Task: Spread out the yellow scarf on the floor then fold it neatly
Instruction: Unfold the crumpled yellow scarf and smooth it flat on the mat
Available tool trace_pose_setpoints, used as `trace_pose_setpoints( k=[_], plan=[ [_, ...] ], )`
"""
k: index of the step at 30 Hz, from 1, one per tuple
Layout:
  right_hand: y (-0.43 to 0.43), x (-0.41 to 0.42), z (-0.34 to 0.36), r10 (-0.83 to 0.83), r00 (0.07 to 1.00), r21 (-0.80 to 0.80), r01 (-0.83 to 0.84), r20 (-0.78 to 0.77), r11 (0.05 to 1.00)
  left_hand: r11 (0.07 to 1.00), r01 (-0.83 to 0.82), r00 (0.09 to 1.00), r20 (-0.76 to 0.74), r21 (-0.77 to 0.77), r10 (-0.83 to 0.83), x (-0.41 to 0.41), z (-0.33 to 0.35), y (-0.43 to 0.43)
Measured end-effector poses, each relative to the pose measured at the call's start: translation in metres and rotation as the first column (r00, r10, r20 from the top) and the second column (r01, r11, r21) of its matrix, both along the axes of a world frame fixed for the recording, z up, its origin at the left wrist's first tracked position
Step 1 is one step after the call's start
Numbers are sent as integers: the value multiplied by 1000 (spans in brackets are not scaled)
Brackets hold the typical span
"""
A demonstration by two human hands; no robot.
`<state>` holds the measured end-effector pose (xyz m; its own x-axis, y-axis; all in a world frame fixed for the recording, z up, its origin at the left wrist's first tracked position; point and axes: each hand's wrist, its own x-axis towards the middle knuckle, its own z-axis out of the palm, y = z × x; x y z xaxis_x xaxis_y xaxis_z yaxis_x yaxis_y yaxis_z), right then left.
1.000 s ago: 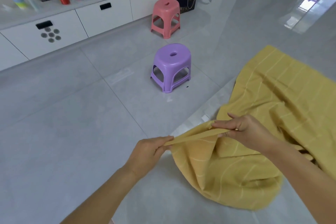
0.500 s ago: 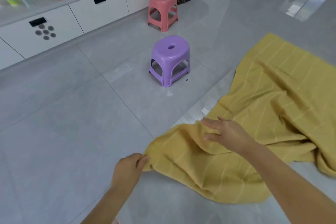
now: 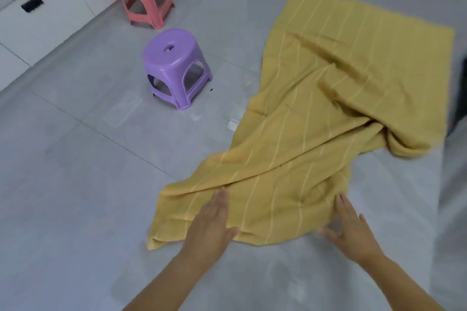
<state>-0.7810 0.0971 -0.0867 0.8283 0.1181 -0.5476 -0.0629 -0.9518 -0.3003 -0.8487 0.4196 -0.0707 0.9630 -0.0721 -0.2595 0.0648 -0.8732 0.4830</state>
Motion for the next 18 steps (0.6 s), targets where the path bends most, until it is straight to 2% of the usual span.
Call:
trace_pose_setpoints(
  k=[3,6,9,13,14,17,18],
  plan=[
    [-17,-16,-13,-160,987,-24,160,-8,987,955,284,958,5,87,-285,30,-14,-71],
    [-32,-23,-23,-162,987,-76,161,-9,984,865,457,885,-12,209,-465,50,-29,-132],
    [-44,-26,-32,-109,994,-62,110,30,992,818,494,843,71,295,-534,72,-41,-178],
    [-57,-29,-46,-135,988,-19,137,73,990,754,546,826,-82,365,-558,105,-56,-213],
    [-60,-31,-49,-142,987,-3,143,82,990,740,558,814,-76,377,-576,112,-61,-214],
    [-62,-40,-54,-142,987,33,140,82,990,776,544,811,36,319,-583,127,-61,-205],
    [-62,-43,-54,-143,987,44,140,78,989,786,544,816,31,294,-577,128,-57,-202]
  ],
)
